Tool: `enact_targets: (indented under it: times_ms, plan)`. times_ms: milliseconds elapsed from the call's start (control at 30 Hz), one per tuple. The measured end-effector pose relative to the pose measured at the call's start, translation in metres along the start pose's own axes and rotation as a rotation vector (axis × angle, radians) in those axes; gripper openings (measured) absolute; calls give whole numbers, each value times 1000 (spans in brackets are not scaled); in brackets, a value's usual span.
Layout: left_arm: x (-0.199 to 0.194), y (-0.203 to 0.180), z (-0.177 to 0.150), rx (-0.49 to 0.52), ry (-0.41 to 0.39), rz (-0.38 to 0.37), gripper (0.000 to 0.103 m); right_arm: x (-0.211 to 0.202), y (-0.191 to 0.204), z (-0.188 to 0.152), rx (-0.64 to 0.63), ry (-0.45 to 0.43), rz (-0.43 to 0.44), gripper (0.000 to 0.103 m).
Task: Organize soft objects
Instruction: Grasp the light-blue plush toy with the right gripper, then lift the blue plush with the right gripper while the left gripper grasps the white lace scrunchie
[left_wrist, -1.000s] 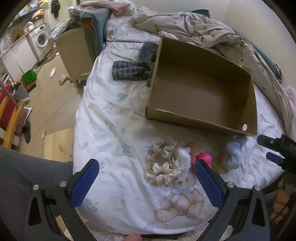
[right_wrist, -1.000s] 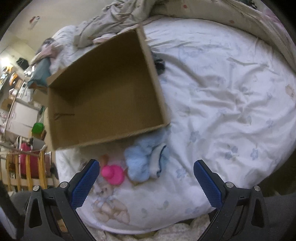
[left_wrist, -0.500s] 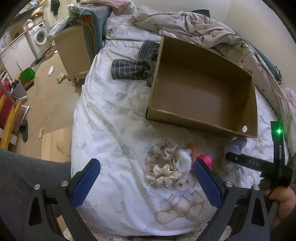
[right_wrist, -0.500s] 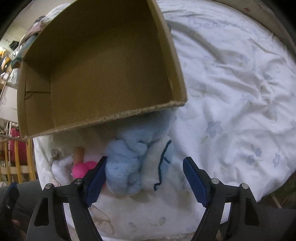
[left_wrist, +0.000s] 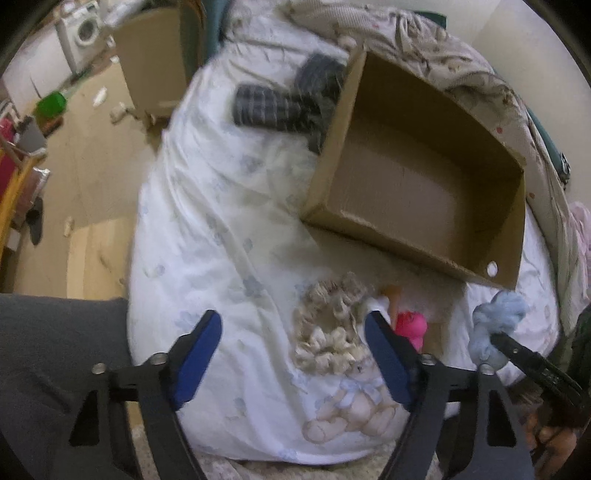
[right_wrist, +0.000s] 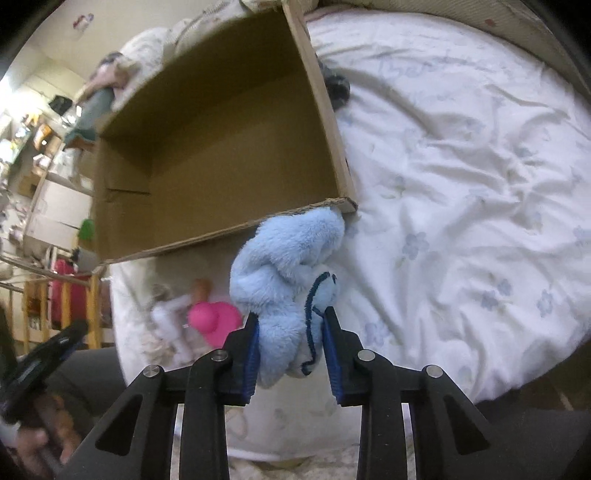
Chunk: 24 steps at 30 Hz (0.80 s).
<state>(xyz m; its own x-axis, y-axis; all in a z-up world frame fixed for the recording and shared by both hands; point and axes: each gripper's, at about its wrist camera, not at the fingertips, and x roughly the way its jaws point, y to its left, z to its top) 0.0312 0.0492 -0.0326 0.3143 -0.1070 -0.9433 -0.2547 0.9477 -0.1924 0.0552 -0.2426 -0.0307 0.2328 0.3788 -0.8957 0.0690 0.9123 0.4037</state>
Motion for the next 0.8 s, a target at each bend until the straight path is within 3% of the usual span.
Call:
enact_targets:
  times_ms: [67,300,367,433,500,633,800]
  plan:
    - [11,-5,-3,15,60,-18,66,-11,1,-3,5,-16,19,32]
    - [42,-24,-10,14,188,-84,65,-17,2,-5,7,-20,61,32]
    - [54,-30,-12,27,214,-115,49,-14,2,-6,6,-18,64,32]
    - [65,-35,-16,50,244,-103,42,-13,4,-7,-9,-16,58,32]
    - [70,-35,-21,52,260,-98,29,-12,8,-7,-28,-16,54,32]
    - [66,-28,-24,31,242,-105,9,-14,12,-7,-46,-22,57,32]
    - [50,-14,-28,7,222,-102,7,-15,12,-6,-45,-27,69,32]
